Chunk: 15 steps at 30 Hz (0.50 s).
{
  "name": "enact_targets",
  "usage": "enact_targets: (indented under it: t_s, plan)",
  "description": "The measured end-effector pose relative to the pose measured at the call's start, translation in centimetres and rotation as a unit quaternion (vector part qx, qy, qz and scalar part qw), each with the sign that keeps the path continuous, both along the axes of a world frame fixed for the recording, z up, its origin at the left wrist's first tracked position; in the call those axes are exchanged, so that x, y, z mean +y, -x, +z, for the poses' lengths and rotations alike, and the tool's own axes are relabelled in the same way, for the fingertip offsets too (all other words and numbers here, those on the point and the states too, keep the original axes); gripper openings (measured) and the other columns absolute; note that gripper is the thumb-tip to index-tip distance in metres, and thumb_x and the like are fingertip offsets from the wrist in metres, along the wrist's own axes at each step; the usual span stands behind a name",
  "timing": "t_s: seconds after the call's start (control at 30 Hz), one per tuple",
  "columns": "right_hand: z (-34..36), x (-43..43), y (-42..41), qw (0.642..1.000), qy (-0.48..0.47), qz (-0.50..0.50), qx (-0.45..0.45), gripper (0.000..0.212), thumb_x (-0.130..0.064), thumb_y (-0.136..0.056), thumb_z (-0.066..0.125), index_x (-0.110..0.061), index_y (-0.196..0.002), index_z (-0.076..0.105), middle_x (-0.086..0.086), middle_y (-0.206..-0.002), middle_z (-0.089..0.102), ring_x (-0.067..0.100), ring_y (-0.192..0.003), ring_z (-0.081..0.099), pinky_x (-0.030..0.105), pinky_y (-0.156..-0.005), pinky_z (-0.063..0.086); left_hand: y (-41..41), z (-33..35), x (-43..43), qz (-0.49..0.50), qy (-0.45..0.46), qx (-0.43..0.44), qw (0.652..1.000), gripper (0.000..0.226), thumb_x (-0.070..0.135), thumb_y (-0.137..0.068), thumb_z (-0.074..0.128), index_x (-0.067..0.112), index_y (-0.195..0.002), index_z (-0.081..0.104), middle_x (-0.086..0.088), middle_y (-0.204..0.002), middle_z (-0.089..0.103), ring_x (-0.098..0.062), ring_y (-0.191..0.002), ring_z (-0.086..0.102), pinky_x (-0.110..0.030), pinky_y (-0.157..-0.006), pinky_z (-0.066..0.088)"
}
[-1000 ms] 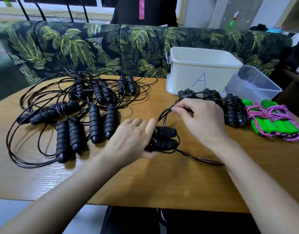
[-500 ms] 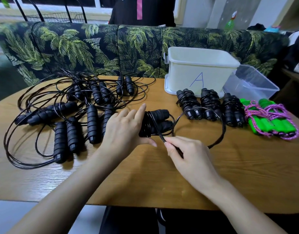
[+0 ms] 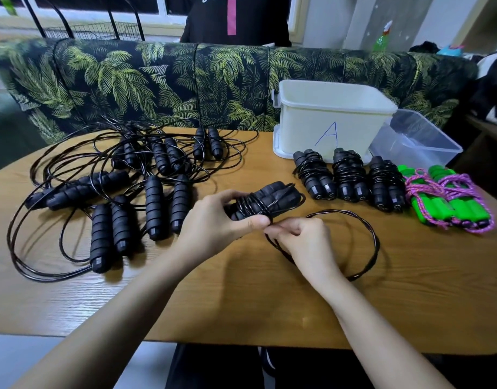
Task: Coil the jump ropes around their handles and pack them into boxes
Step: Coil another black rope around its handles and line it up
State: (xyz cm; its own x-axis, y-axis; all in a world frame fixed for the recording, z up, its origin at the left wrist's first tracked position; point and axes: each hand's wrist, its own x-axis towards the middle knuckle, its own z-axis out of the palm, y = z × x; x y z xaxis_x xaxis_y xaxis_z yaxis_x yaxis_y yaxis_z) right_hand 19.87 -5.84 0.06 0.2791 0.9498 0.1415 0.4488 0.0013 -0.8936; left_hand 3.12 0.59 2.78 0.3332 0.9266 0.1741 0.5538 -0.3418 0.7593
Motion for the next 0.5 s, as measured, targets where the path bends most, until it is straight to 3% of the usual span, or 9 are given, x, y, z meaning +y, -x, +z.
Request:
enact_targets:
  t_s: [0.1, 0.2, 0.27, 0.33, 0.4, 0.43, 0.5]
  plan:
    - [0.0, 0.5, -0.2, 0.998, -0.012, -0.051, 0.023, 0.014, -0.031, -0.069, 0.086, -0.029, -0.076, 0.075, -0.014, -0.076, 0.074, 0.002, -0.078, 0.068, 0.028, -0.074, 0.053, 0.0, -0.1, 0.0, -0.019, 0.018, -0.009, 1.000, 0.088, 0.085, -0.046, 0.059, 0.030, -0.113, 0.070, 0.016, -0.090, 0.073, -0.002, -0.083, 0.069, -0.038, -0.080, 0.058]
    - [0.3, 0.8, -0.9, 0.990, -0.067, -0.100, -0.074, 0.079, -0.054, -0.050, 0.083, -0.018, -0.117, 0.060, -0.008, -0.112, 0.061, 0.014, -0.105, 0.058, 0.032, -0.085, 0.051, 0.1, 0.4, 0.0, -0.042, 0.009, 0.026, 0.999, 0.091, 0.088, -0.046, 0.056, 0.032, -0.116, 0.069, 0.017, -0.091, 0.073, 0.000, -0.089, 0.068, -0.035, -0.083, 0.056]
    - [1.3, 0.7, -1.7, 0.963, -0.160, -0.080, -0.204, 0.101, -0.054, -0.054, 0.081, -0.015, -0.138, 0.043, 0.001, -0.134, 0.047, 0.021, -0.128, 0.043, 0.036, -0.104, 0.042, 0.2, 0.8, 0.1, -0.056, -0.001, 0.068, 0.996, 0.091, 0.090, -0.045, 0.053, 0.036, -0.116, 0.068, 0.017, -0.090, 0.072, -0.002, -0.090, 0.067, -0.033, -0.083, 0.055]
    - [2.5, 0.9, -2.7, 0.877, -0.264, 0.014, -0.402, 0.096, -0.043, -0.066, 0.080, -0.020, -0.147, 0.034, 0.004, -0.147, 0.044, 0.025, -0.137, 0.041, 0.054, -0.116, 0.028, 0.3, 1.1, 0.0, -0.077, 0.017, 0.073, 0.994, 0.090, 0.093, -0.045, 0.052, 0.038, -0.114, 0.069, 0.015, -0.091, 0.073, -0.002, -0.090, 0.066, -0.031, -0.084, 0.054]
    - [3.3, 1.4, -3.7, 0.785, -0.331, 0.109, -0.512, 0.079, -0.033, -0.080, 0.075, -0.023, -0.148, 0.036, 0.003, -0.142, 0.055, 0.024, -0.122, 0.058, 0.068, -0.113, 0.023, 0.3, 1.3, 0.2, -0.116, 0.040, 0.055, 0.991, 0.088, 0.097, -0.046, 0.052, 0.042, -0.112, 0.068, 0.014, -0.098, 0.073, -0.001, -0.095, 0.066, -0.029, -0.087, 0.053]
    - [3.4, 1.8, -4.1, 0.764, -0.353, 0.136, -0.522, 0.068, -0.029, -0.086, 0.072, -0.024, -0.147, 0.042, 0.001, -0.136, 0.061, 0.022, -0.108, 0.065, 0.070, -0.111, 0.024, 0.2, 1.5, 0.3, -0.135, 0.054, 0.040, 0.989, 0.082, 0.095, -0.050, 0.054, 0.043, -0.111, 0.067, 0.014, -0.096, 0.074, -0.001, -0.093, 0.067, -0.029, -0.085, 0.054]
    - [3.5, 2.2, -4.7, 0.757, -0.380, 0.153, -0.509, 0.054, -0.028, -0.090, 0.070, -0.024, -0.141, 0.052, -0.001, -0.123, 0.069, 0.019, -0.089, 0.068, 0.068, -0.111, 0.027, 0.4, 2.4, 0.6, -0.135, 0.123, -0.023, 0.983, 0.080, 0.088, -0.063, 0.055, 0.035, -0.123, 0.064, 0.010, -0.088, 0.074, -0.005, -0.087, 0.069, -0.030, -0.081, 0.055]
